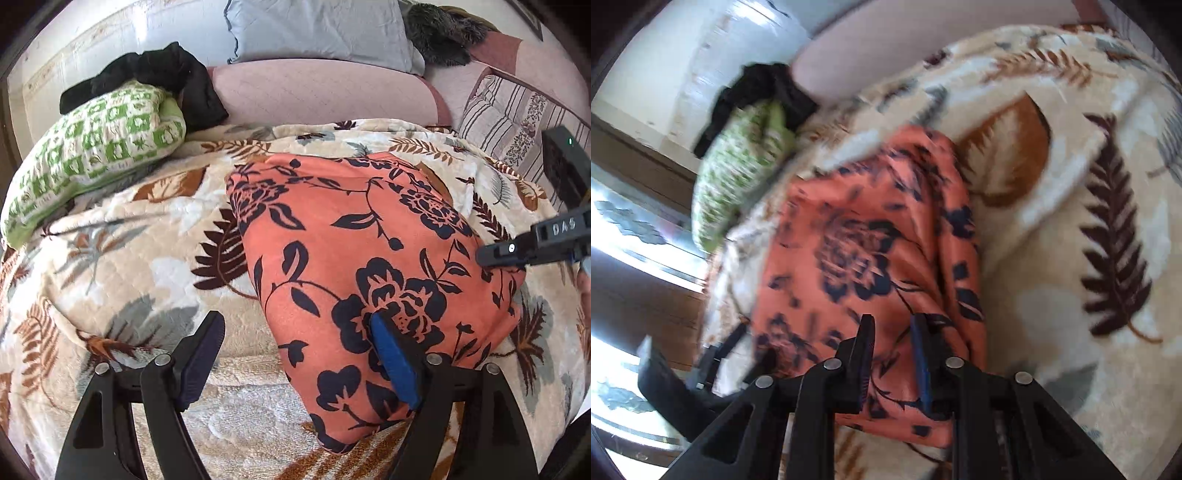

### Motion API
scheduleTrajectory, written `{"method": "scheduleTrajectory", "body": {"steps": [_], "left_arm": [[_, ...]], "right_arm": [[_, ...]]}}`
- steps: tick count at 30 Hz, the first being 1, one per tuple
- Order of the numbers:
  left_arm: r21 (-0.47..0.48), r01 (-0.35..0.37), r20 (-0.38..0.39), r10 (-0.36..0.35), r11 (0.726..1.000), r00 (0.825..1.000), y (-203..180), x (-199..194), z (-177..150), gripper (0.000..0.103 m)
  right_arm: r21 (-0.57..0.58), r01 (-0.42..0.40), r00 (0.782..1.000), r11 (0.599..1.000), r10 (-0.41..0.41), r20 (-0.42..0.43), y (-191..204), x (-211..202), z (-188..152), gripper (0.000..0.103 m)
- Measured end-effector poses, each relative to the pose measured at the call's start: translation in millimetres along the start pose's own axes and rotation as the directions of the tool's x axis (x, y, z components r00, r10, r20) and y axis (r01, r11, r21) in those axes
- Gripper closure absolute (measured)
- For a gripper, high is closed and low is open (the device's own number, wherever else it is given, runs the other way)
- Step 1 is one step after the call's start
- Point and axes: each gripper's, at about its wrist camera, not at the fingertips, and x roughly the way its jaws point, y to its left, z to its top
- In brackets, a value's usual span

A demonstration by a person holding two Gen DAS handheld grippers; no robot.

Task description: Fold small clothes

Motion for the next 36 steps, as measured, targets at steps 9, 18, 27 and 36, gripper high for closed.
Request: {"method": "scheduleTrajectory", "body": {"steps": [9, 18, 27, 36], "left_arm": [[0.000, 0.037, -0.039, -0.037, 0.999, 0.999, 3.6, -2.1, 1.4, 0.020], [-0.117, 0.161, -0.096, -0.173, 0.980, 0.980, 22.9, 12.0, -9.1, 0.018], [-0.087, 0.145, -0.073, -0.151, 0.986, 0.986, 17.5, 6.7, -11.6, 0.018], [-0.043, 0.161, 0.010, -0.161, 0.986, 0.987, 21.7, -14.4, -0.5, 0.018]], "right_arm": [[-0.012, 0.052, 0.981, 0.999, -0.049, 0.186, 28.1, -24.1, 25.7, 0.078], [0.045, 0.189, 0.981, 0.981, -0.191, 0.038, 35.6, 80.8, 107.2, 0.080], [-0.140, -0.065, 0.998, 0.988, 0.067, 0.011, 127.2, 102.1, 116.5, 0.078], [-0.034, -0.080, 0.995, 0.996, 0.081, 0.053, 102.2, 98.1, 109.5, 0.079]]}}
